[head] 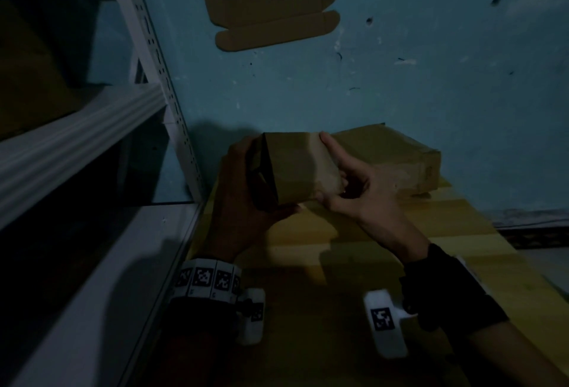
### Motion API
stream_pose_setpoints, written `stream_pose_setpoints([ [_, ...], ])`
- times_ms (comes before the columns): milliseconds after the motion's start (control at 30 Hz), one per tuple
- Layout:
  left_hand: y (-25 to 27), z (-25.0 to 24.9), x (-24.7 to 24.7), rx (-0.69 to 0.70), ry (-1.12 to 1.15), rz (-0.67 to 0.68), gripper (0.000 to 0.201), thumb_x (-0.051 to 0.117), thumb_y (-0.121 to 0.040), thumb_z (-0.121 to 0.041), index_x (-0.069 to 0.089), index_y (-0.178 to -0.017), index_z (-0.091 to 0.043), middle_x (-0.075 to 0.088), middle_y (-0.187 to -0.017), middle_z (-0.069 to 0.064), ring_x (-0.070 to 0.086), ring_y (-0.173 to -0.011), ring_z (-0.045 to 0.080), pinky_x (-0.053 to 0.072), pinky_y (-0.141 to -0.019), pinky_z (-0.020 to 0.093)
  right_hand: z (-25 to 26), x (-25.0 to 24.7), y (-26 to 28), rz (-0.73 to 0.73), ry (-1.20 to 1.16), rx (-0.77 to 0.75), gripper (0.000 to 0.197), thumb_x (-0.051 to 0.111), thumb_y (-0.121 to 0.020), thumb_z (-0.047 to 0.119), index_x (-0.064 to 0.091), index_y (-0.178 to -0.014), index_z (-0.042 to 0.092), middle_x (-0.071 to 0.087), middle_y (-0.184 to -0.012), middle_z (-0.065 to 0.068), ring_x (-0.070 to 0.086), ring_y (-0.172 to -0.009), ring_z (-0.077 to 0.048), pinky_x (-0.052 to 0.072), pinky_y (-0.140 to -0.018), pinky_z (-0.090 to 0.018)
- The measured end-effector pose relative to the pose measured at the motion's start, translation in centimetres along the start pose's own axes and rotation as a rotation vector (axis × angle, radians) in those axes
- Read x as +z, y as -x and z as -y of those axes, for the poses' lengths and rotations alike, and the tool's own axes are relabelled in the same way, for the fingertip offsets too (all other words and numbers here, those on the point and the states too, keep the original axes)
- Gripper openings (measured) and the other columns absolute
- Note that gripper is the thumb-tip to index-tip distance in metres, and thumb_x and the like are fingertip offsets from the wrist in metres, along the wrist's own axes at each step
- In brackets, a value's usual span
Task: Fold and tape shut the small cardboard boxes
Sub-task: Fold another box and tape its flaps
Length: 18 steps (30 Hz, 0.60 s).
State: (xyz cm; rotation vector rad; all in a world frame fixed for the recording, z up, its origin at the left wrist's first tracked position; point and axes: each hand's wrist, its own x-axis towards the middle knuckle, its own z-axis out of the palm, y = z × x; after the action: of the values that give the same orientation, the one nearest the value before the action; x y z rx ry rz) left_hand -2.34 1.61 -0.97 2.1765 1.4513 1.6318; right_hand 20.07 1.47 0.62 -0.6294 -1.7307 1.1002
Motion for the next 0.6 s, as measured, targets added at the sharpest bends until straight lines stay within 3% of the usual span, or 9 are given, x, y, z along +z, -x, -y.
stream_pose_setpoints([
  [133,0.15,0.07,-0.29,0.016,-0.001,-0.011,0.113,0.09,-0.05,-0.052,0.029,-0.143,-0.031,0.043,-0.142,0.001,0.044,-0.133,0.022,0.043,-0.107,0.045,-0.16,0.07,-0.08,0.014,-0.029,-0.004,0.089,0.072,-0.085,-0.007,0.031,-0.159,0.022,0.036,-0.162,0.001,0.057,-0.133,-0.011,0.053,-0.104,-0.034],
  [233,0.18,0.02,-0.38,0.014,0.002,-0.006,0.112,0.087,-0.049,-0.055,0.028,-0.142,-0.033,0.041,-0.142,-0.002,0.044,-0.133,0.021,0.042,-0.108,0.045,0.01,-0.09,0.03,0.037,-0.044,0.02,0.088,0.069,-0.086,-0.008,0.03,-0.159,0.022,0.044,-0.154,0.01,0.06,-0.129,-0.01,0.055,-0.102,-0.033],
  [300,0.15,0.12,-0.35,0.016,0.0,0.002,0.112,0.087,-0.049,-0.055,0.029,-0.141,-0.033,0.041,-0.14,-0.004,0.044,-0.132,0.02,0.042,-0.108,0.041,0.03,-0.1,0.06,0.037,-0.032,0.033,0.088,0.068,-0.086,-0.01,0.029,-0.159,0.022,0.045,-0.15,0.014,0.061,-0.127,-0.007,0.056,-0.099,-0.03],
  [400,0.25,0.35,-0.3,0.01,-0.016,0.0,0.115,0.09,-0.047,-0.053,0.03,-0.143,-0.031,0.041,-0.139,-0.008,0.043,-0.132,0.016,0.039,-0.106,0.029,-0.13,0.18,0.0,0.024,-0.001,0.048,0.091,0.07,-0.085,-0.011,0.03,-0.158,0.027,0.042,-0.155,0.009,0.06,-0.126,-0.005,0.056,-0.099,-0.03],
  [500,0.35,0.45,-0.17,-0.002,-0.039,0.0,0.116,0.094,-0.047,-0.046,0.035,-0.143,-0.019,0.045,-0.138,-0.002,0.044,-0.13,0.017,0.038,-0.102,0.024,-0.33,0.61,-0.08,-0.006,0.046,0.041,0.093,0.072,-0.083,-0.008,0.032,-0.157,0.03,0.04,-0.158,0.007,0.058,-0.128,-0.005,0.056,-0.099,-0.03],
  [600,0.2,0.36,-0.04,-0.008,-0.07,0.026,0.114,0.097,-0.047,-0.043,0.039,-0.142,-0.016,0.044,-0.139,-0.005,0.044,-0.129,0.014,0.039,-0.103,0.023,-0.62,0.8,-0.2,-0.074,0.057,0.051,0.091,0.07,-0.084,-0.009,0.036,-0.157,0.033,0.036,-0.16,0.008,0.061,-0.123,-0.008,0.061,-0.091,-0.041],
])
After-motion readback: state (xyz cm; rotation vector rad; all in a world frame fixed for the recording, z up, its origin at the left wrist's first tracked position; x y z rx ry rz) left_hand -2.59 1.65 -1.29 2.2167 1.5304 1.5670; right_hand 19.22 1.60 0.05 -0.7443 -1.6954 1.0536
